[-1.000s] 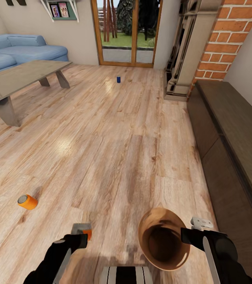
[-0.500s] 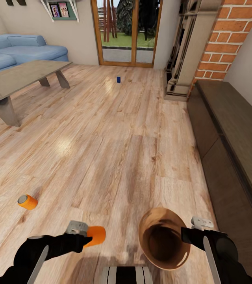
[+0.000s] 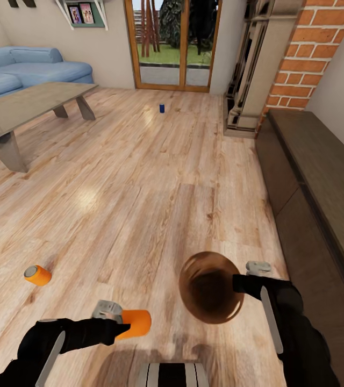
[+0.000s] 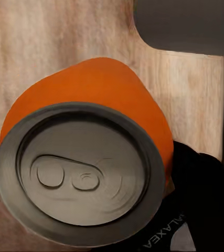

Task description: Put the three can of soda from the living room inside the tash can in the kitchen.

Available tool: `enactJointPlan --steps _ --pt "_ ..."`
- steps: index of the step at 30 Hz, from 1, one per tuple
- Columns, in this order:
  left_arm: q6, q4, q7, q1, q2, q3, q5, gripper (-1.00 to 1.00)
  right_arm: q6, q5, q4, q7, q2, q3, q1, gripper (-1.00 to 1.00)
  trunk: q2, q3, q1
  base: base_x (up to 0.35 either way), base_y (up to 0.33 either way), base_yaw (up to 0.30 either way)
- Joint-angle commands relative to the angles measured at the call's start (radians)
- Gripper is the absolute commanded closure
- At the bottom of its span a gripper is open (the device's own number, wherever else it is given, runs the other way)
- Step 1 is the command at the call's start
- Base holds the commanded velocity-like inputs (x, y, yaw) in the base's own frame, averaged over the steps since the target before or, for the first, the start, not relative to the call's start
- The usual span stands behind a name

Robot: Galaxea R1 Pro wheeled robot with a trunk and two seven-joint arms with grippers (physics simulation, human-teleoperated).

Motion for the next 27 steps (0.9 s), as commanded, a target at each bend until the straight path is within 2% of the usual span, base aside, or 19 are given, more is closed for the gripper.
enactJointPlan --steps 1,2,10,14,17,18,19,20,21,27 --pt "0.009 0.000 -0.033 -0.009 0.000 0.000 -0.005 1.00 0.000 -0.015 -0.007 0.004 -0.001 0.000 -0.018 1.00 0.000 0.000 0.000 0.000 0.000 0.000" --pt "0.017 0.000 -0.072 -0.025 -0.003 0.000 -0.005 1.00 0.000 -0.015 -0.007 0.004 -0.003 0.000 -0.034 1.00 0.000 0.000 0.000 0.000 0.000 0.000" --pt "0.077 0.000 -0.214 -0.101 -0.046 0.000 0.001 1.00 0.000 -0.016 -0.007 0.005 -0.003 0.001 -0.056 1.00 0.000 0.000 0.000 0.000 0.000 0.000" --pt "0.087 0.000 -0.275 -0.130 -0.057 0.000 0.022 1.00 0.000 -0.016 -0.007 0.005 -0.002 0.001 -0.056 1.00 0.000 0.000 0.000 0.000 0.000 0.000" --pt "0.089 0.000 -0.291 -0.138 -0.053 0.000 0.074 1.00 0.000 -0.016 -0.006 0.005 -0.001 0.002 -0.056 1.00 0.000 0.000 0.000 0.000 0.000 0.000" --pt "0.090 0.000 -0.298 -0.139 -0.049 0.000 0.106 1.00 0.000 -0.016 -0.006 0.005 -0.001 0.002 -0.056 1.00 0.000 0.000 0.000 0.000 0.000 0.000" --pt "0.091 0.000 -0.303 -0.140 -0.043 -0.001 0.140 1.00 0.000 -0.016 -0.006 0.005 -0.001 0.002 -0.056 1.00 0.000 0.000 0.000 0.000 0.000 0.000" --pt "0.091 0.000 -0.310 -0.141 -0.020 0.000 0.231 1.00 0.000 -0.016 -0.005 0.005 0.000 0.002 -0.056 1.00 0.000 0.000 0.000 0.000 0.000 0.000" --pt "0.091 0.000 -0.311 -0.142 -0.014 0.000 0.257 1.00 0.000 -0.016 -0.005 0.005 0.000 0.002 -0.056 1.00 0.000 0.000 0.000 0.000 0.000 0.000" --pt "0.093 0.000 -0.313 -0.162 0.002 0.000 0.346 1.00 0.000 -0.016 -0.005 0.005 0.001 0.002 -0.056 1.00 0.000 0.000 0.000 0.000 0.000 0.000"
